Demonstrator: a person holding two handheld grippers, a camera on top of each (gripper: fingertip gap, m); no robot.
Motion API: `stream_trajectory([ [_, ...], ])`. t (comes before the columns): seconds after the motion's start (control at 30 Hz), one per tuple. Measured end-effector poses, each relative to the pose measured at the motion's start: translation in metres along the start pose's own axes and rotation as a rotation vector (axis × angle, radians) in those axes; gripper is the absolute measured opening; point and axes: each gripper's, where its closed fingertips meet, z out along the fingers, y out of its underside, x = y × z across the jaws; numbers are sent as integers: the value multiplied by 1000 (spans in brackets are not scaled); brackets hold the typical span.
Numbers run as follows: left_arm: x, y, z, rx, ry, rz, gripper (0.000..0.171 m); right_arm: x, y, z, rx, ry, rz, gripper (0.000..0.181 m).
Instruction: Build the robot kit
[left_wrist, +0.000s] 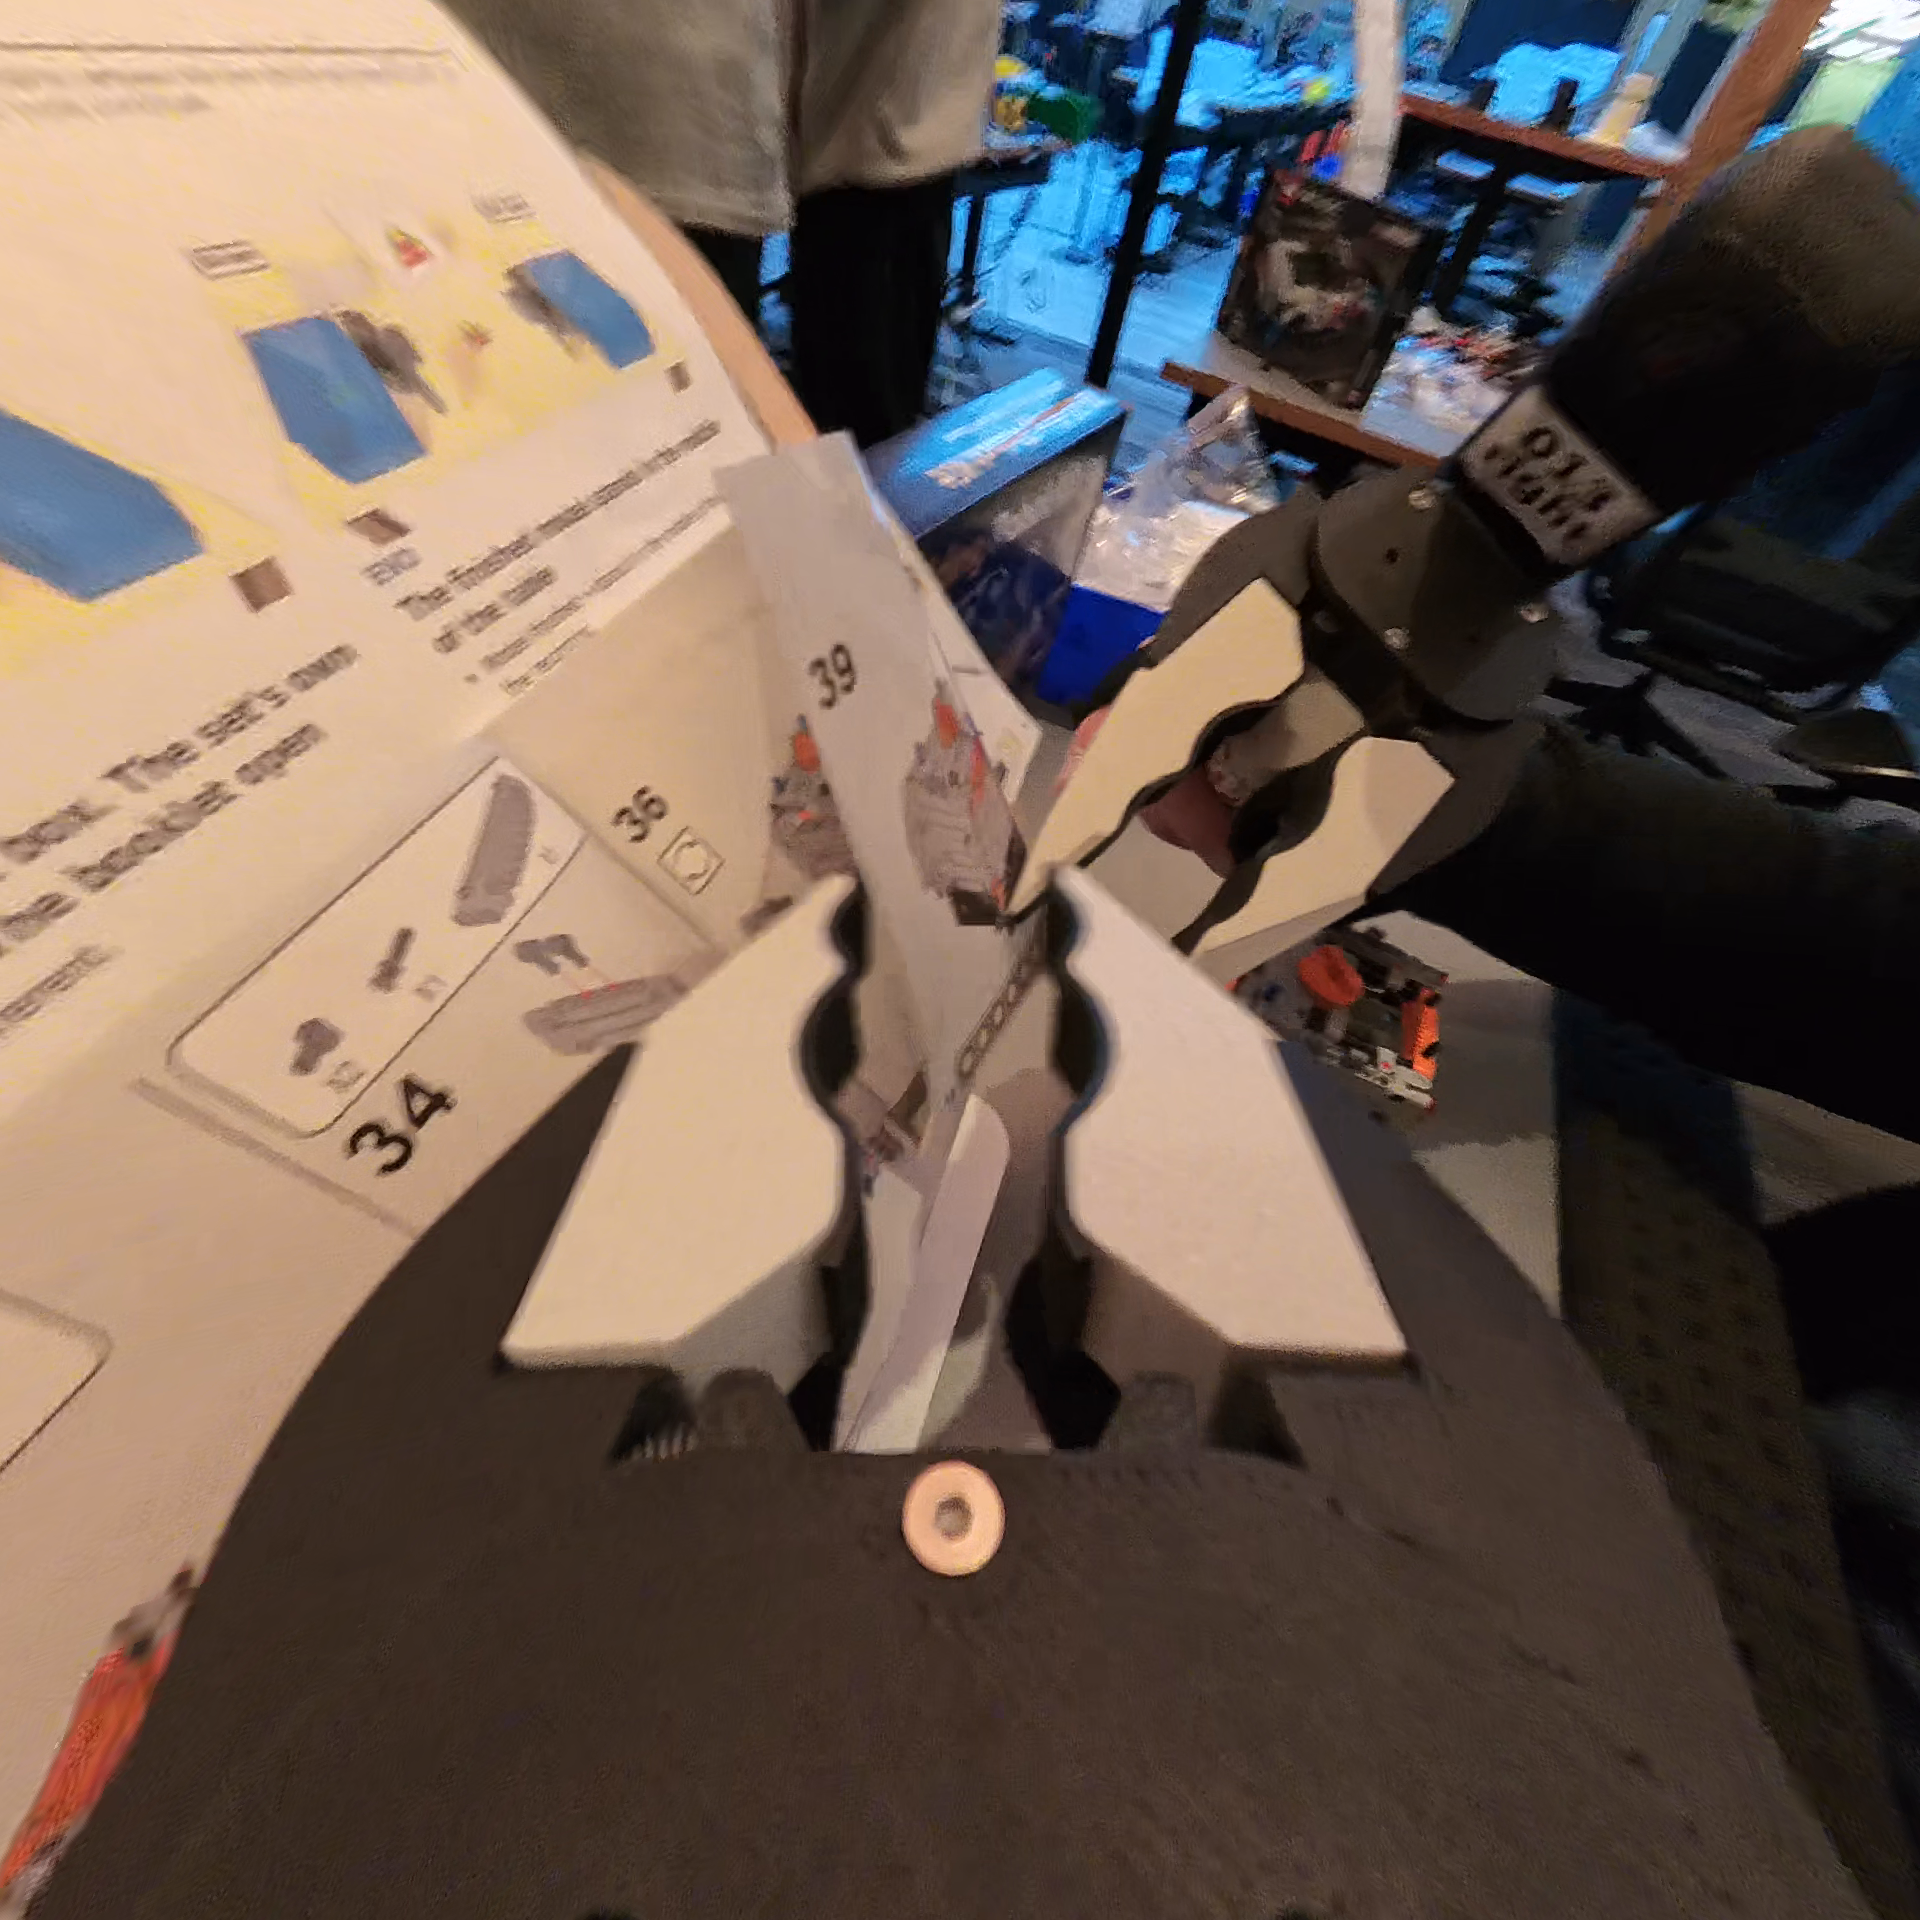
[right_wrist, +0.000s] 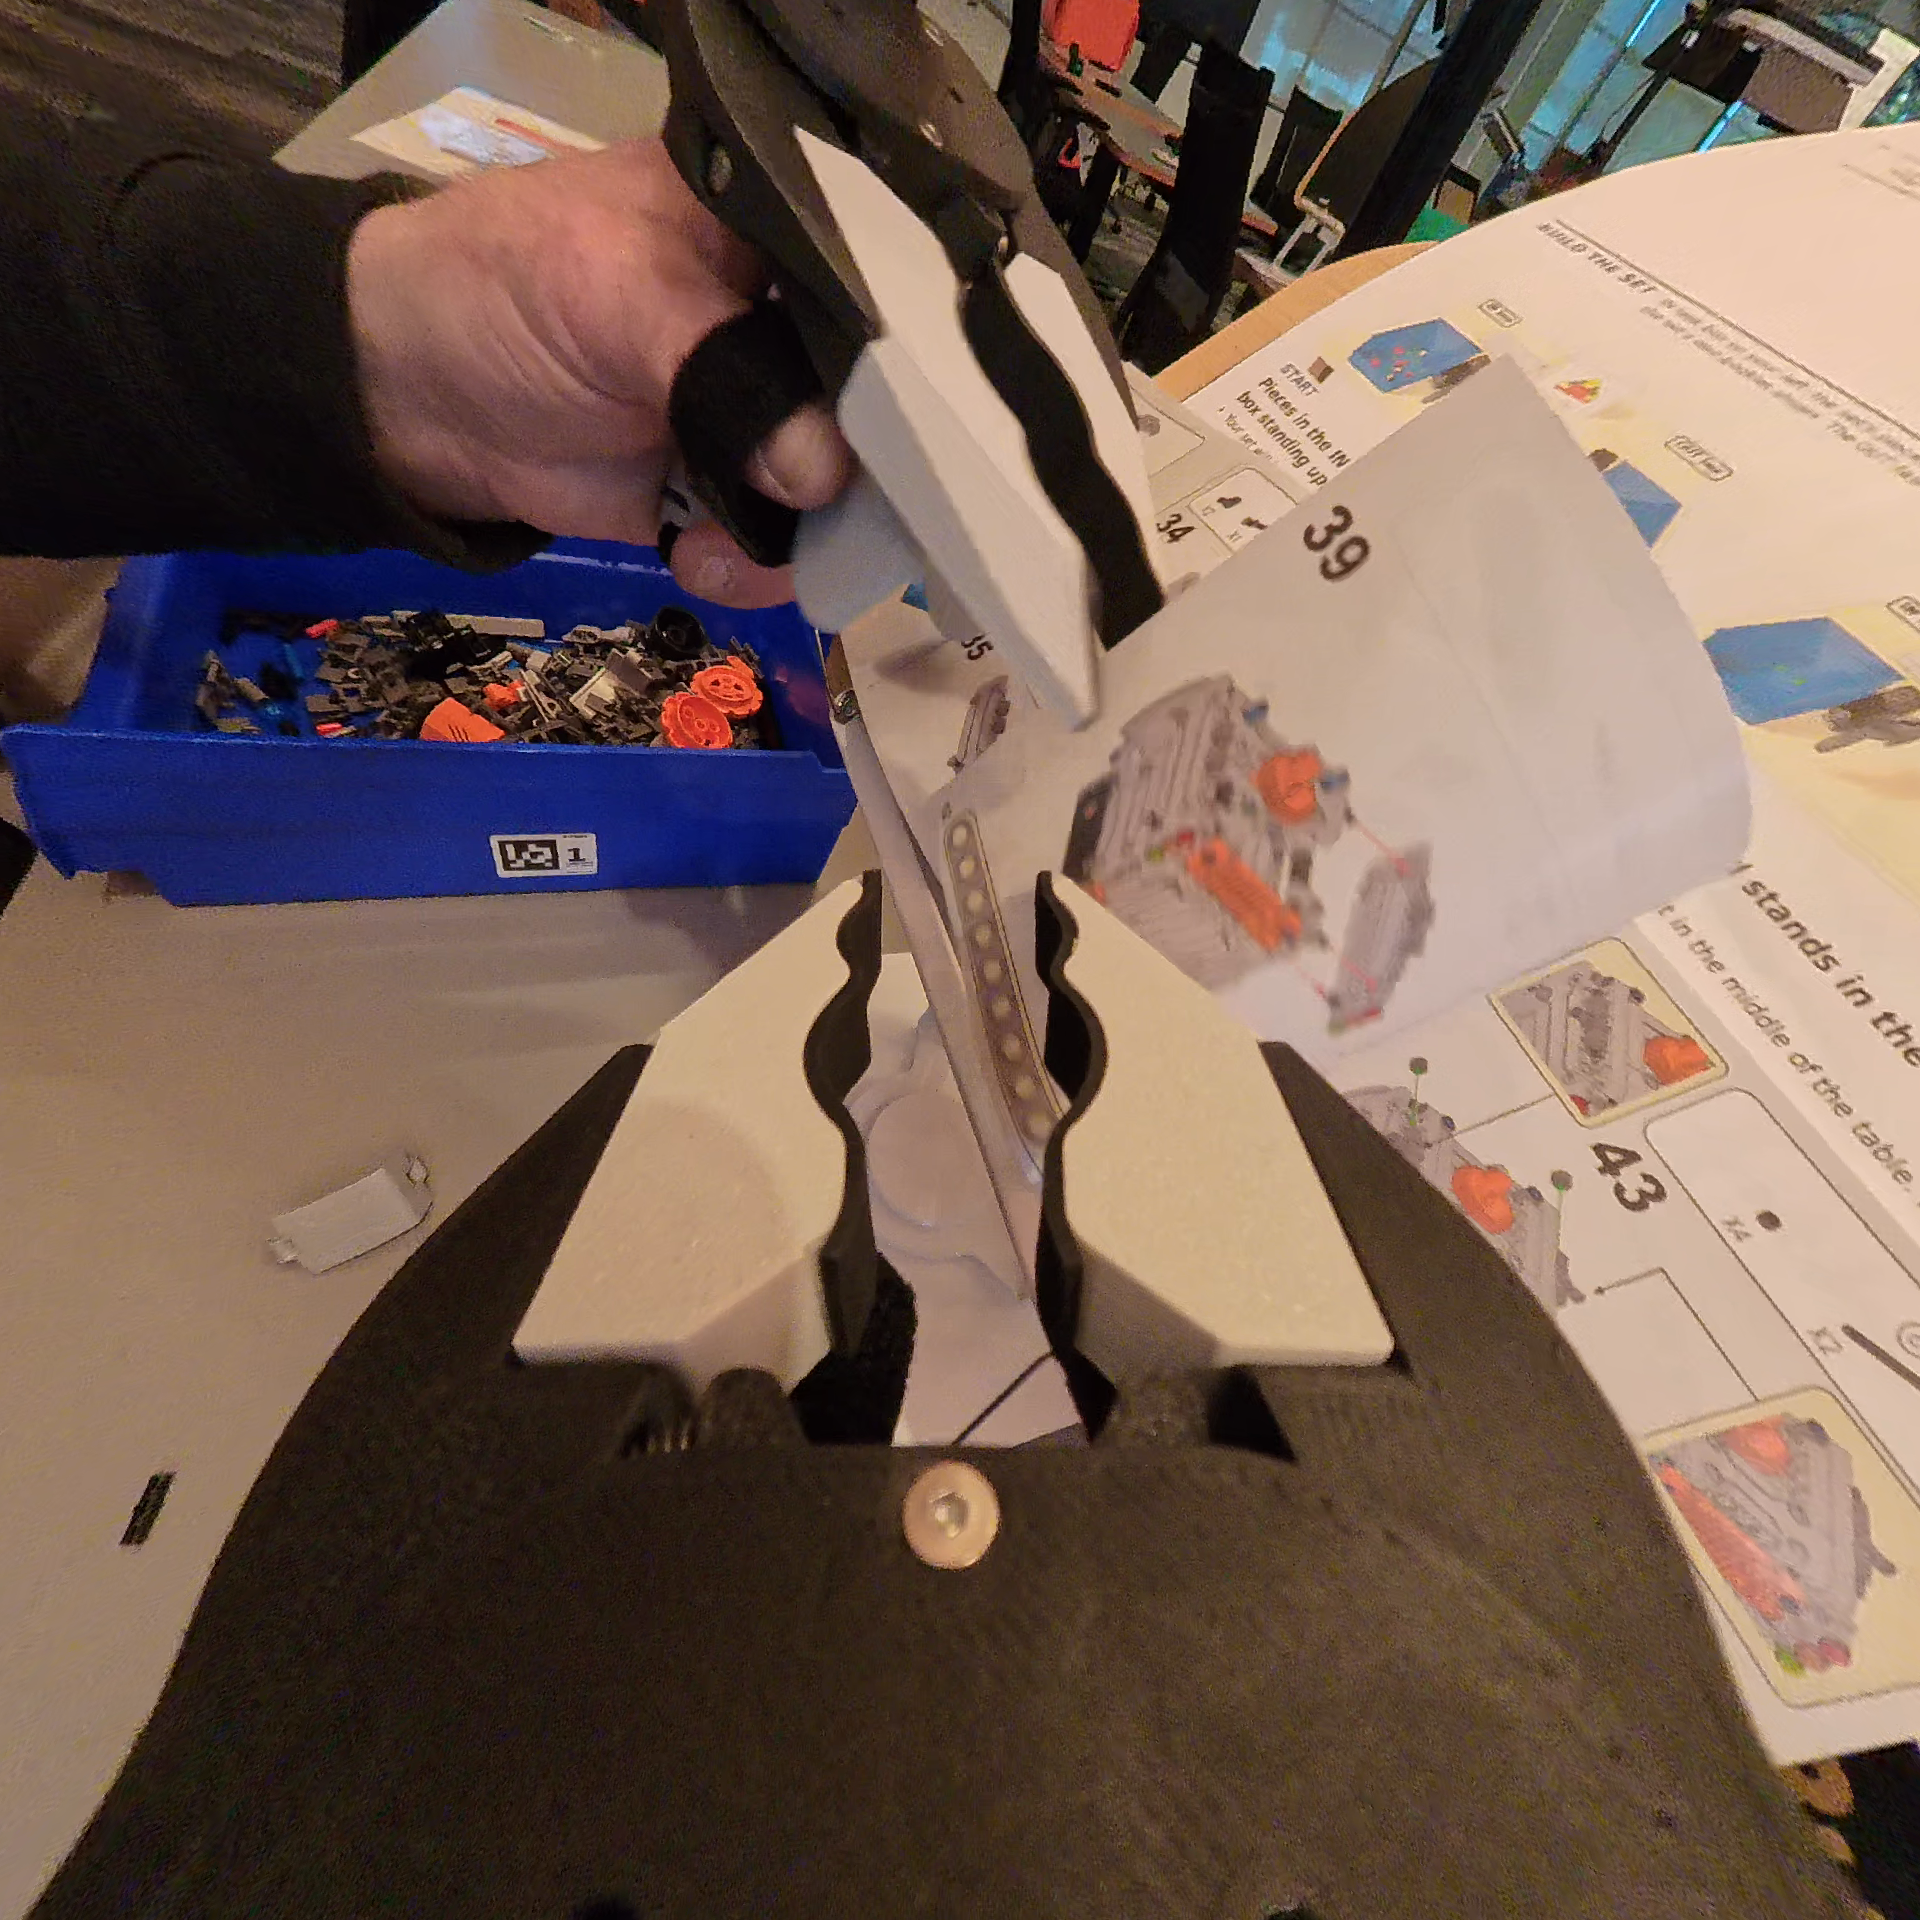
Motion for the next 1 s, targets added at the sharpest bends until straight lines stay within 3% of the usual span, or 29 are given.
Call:
stream_trajectory([
  [0.03,2,-2,1,20,16,9,8,-2,0,2,-6,-5,-1,27],
  [0.07,-2,-1,1,17,1,7,0,-3,0,4,-11,-9,-1,28],
  [0.27,-18,1,-41,20,-52,15,0,-24,-11,9,-53,-38,-76,27],
  [0.5,-62,27,-103,-3,-171,-18,0,-58,-9,78,-236,-74,-232,22],
  [0.83,-97,59,-124,-40,-220,-94,0,-56,-8,147,-382,59,-454,19],
  [0.9,-99,59,-125,-46,-216,-125,0,-50,-7,152,-414,113,-497,0],
  [1.0,-101,62,-129,-55,-244,-143,0,-48,-4,153,-444,109,-451,0],
])
